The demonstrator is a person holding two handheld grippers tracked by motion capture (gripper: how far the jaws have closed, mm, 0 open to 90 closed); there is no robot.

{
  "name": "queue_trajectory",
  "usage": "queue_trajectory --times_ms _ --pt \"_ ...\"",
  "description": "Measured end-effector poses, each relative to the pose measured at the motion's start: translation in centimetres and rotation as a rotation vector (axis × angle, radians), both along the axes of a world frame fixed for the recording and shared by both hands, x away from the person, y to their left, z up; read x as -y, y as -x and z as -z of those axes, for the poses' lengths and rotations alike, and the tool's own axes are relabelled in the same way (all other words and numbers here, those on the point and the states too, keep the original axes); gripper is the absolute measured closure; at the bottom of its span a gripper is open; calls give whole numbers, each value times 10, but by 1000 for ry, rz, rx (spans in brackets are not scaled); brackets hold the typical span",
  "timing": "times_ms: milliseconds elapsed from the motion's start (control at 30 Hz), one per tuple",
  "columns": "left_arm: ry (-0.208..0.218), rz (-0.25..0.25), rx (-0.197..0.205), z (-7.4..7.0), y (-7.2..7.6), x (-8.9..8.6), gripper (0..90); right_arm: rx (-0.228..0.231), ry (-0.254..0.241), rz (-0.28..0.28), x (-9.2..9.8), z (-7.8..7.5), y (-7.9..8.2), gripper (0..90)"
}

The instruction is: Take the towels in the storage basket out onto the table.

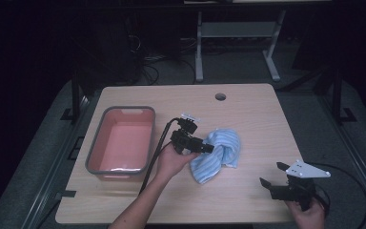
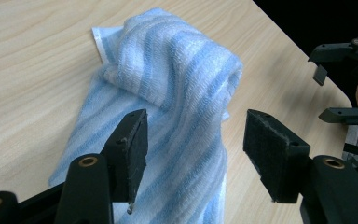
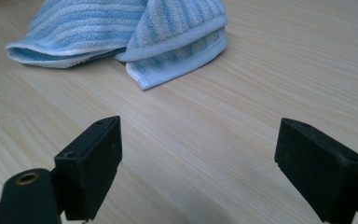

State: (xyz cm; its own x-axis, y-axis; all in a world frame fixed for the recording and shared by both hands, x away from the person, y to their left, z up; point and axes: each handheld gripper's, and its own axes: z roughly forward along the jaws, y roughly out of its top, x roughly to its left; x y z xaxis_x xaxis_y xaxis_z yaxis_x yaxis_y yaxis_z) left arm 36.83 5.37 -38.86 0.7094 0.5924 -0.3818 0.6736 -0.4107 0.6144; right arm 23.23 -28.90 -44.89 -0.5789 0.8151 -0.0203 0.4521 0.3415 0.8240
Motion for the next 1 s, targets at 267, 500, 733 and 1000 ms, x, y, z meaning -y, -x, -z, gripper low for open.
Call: queue_trajectory --times_ms 267,500,733,1000 --pt "-3 5 -2 2 6 -9 371 3 1 0 0 0 -1 144" --pt "12 -8 -3 3 10 -19 360 2 6 -3 -2 1 -2 144" --pt "25 -14 3 2 16 -27 348 3 12 -4 -2 2 -2 144" --pt "23 -20 12 1 22 -38 338 -2 8 -1 -2 2 -2 144"
